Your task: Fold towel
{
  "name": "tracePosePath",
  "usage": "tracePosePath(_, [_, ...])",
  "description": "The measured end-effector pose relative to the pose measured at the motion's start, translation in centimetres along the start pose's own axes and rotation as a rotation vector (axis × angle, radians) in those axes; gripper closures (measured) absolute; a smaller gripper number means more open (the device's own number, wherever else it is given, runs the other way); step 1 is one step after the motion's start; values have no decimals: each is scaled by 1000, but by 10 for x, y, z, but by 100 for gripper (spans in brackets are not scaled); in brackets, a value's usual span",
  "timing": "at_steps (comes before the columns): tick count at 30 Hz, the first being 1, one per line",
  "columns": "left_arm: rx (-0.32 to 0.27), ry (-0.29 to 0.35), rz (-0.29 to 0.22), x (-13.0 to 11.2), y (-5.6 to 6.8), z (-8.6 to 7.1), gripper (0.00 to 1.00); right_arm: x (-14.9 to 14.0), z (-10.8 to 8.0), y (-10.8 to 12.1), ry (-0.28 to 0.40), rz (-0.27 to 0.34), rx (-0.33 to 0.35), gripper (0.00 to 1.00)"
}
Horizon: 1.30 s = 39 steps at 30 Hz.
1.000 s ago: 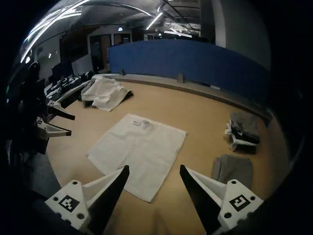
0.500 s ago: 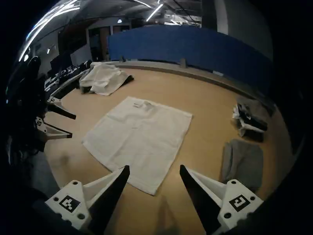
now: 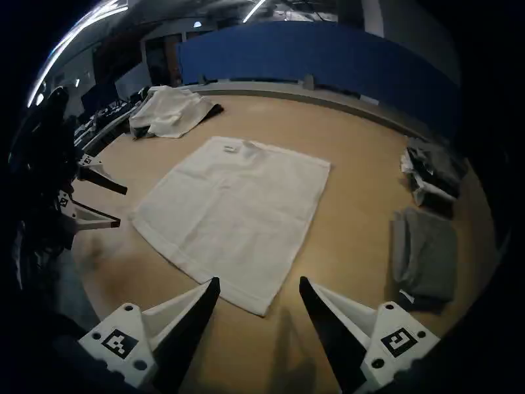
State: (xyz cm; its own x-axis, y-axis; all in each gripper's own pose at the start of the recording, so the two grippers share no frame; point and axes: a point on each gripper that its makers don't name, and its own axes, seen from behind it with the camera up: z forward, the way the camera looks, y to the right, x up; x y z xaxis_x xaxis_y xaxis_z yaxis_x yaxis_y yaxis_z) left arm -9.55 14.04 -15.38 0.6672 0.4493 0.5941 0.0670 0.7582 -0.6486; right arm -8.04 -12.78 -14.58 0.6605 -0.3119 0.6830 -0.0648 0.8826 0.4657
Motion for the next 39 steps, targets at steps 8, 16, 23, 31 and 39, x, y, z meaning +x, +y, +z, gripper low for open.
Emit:
tracePosePath(8, [-14, -28, -9, -11, 3, 6, 2, -16, 5, -5, -35, 4, 7, 11])
tracePosePath(16, [-22, -49, -8, -15, 4, 12, 5, -24, 6, -6, -53, 14, 15, 19])
tracePosePath(23, [-21, -71, 6, -19, 4, 15, 15, -30, 8, -5, -68, 30, 21, 30])
tracePosePath(31, [-21, -98, 5, -26, 5, 19, 23, -36, 12, -6, -91, 27, 24, 47])
tracePosePath(39, [-17, -102, 7, -26, 3, 22, 27, -42, 18, -3, -110, 40, 18, 50])
